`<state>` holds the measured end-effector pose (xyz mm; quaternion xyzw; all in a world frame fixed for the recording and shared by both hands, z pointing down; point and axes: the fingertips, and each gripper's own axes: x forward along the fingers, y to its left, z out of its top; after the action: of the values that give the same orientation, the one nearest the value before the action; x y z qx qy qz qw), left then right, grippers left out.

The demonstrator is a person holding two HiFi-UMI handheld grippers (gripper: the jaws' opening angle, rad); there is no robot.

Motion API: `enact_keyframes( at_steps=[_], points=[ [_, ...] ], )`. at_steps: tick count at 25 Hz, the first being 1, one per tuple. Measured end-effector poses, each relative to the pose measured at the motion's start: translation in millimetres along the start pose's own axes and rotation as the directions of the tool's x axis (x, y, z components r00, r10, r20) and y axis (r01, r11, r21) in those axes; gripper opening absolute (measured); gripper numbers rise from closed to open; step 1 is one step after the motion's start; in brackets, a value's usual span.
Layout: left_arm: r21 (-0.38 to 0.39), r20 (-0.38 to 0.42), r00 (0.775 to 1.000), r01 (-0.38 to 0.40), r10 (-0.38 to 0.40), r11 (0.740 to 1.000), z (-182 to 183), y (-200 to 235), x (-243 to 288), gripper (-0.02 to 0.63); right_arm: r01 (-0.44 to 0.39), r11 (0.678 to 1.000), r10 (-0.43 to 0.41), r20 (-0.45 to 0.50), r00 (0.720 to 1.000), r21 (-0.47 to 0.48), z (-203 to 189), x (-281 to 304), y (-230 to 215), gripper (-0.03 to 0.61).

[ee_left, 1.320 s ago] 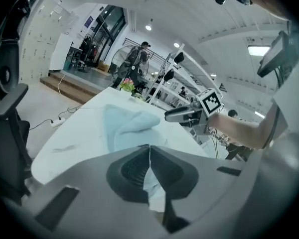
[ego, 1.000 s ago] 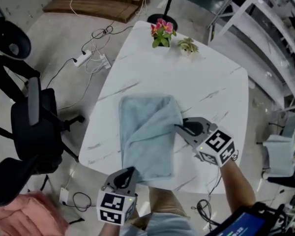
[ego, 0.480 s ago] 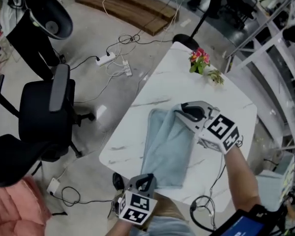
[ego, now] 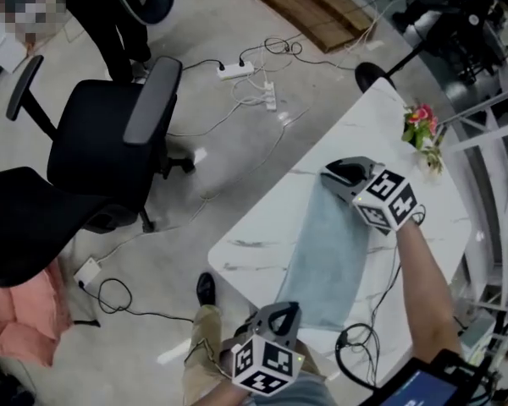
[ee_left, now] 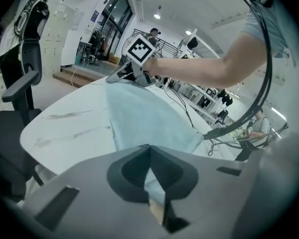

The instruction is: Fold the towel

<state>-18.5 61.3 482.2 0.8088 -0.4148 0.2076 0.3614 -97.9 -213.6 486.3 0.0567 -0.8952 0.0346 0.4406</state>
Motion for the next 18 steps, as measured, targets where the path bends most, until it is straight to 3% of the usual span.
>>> enact_keyframes(
  at_steps=[4,7,9,11,13,18],
  points=[
    [-0.017,0.006,1.0,-0.008,0.008,1.0,-3,4,2,0.008,-0.096,0.992,0.097,-0.018,0.995,0.078,-2,16,-4,0.089],
    [-0.032,-0.001,1.0,-0.008,0.008,0.999,-8,7,3,0.008,-0.172,0.981,0.178,-0.071,0.981,0.084,10,-1,-3,0.254],
    [-0.046,-0.008,1.0,-0.011,0.011,0.999,-9,9,4,0.008,-0.194,0.975,0.197,-0.025,0.98,0.11,33,-26,-10,0.259],
    [-0.062,-0.016,1.0,-0.014,0.013,0.998,-11,11,5,0.008,-0.117,0.987,0.117,0.007,0.993,0.108,46,-53,-27,0.256],
    [-0.069,-0.024,1.0,-0.014,0.012,0.997,-12,12,4,0.008,-0.019,0.997,0.018,0.007,1.0,0.077,40,-76,-29,0.171],
    [-0.05,-0.049,0.999,-0.007,0.005,0.999,-7,16,0,0.008,0.116,0.993,-0.116,-0.03,0.993,0.001,-48,-89,3,0.08]
  ],
)
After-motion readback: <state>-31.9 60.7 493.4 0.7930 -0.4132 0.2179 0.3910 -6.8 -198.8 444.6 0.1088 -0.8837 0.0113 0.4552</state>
